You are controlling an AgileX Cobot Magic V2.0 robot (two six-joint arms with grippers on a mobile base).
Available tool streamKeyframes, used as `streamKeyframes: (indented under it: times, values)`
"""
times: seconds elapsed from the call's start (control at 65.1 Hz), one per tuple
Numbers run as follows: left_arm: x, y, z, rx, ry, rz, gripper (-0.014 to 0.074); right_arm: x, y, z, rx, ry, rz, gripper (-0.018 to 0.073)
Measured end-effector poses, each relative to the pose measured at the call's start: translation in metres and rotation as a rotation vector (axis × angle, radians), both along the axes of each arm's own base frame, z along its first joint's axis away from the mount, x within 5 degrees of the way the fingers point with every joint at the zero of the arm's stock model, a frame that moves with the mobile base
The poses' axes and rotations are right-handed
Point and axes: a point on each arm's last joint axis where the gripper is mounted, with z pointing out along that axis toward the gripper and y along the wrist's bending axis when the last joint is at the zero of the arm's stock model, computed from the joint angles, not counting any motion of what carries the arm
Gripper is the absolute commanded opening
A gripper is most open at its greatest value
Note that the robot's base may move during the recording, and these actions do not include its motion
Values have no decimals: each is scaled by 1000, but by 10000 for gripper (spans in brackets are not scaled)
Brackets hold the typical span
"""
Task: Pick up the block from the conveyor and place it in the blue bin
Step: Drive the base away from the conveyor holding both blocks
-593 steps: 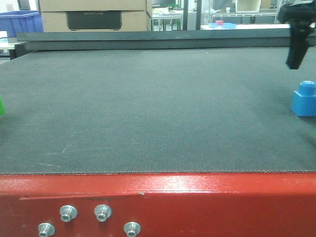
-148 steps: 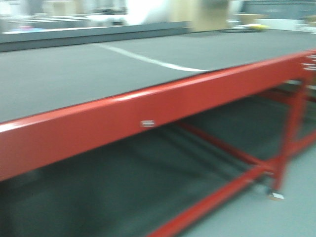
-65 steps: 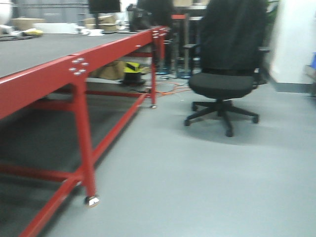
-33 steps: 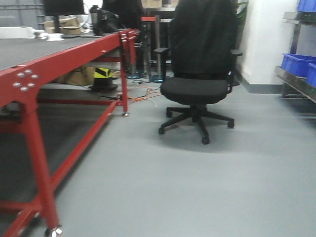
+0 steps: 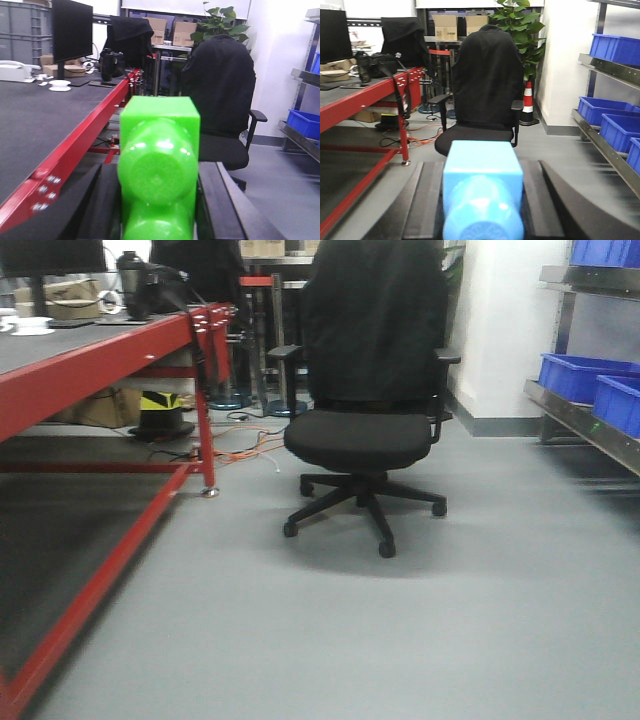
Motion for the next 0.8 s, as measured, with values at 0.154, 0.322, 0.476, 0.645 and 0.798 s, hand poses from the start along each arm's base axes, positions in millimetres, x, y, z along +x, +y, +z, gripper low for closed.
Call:
streamKeyframes:
  times: [0.154, 0.322, 0.476, 0.645, 0.798]
  values:
    - [0, 0, 0, 0, 0, 0, -111, 0, 0, 0, 0, 0, 0, -162]
    - [0, 0, 0, 0, 0, 0, -111, 0, 0, 0, 0, 0, 0, -162]
    - [0, 0, 0, 0, 0, 0, -111, 0, 0, 0, 0, 0, 0, -162]
    - [0, 0, 0, 0, 0, 0, -111, 0, 0, 0, 0, 0, 0, -162]
    - [0, 0, 0, 0, 0, 0, -111, 0, 0, 0, 0, 0, 0, -162]
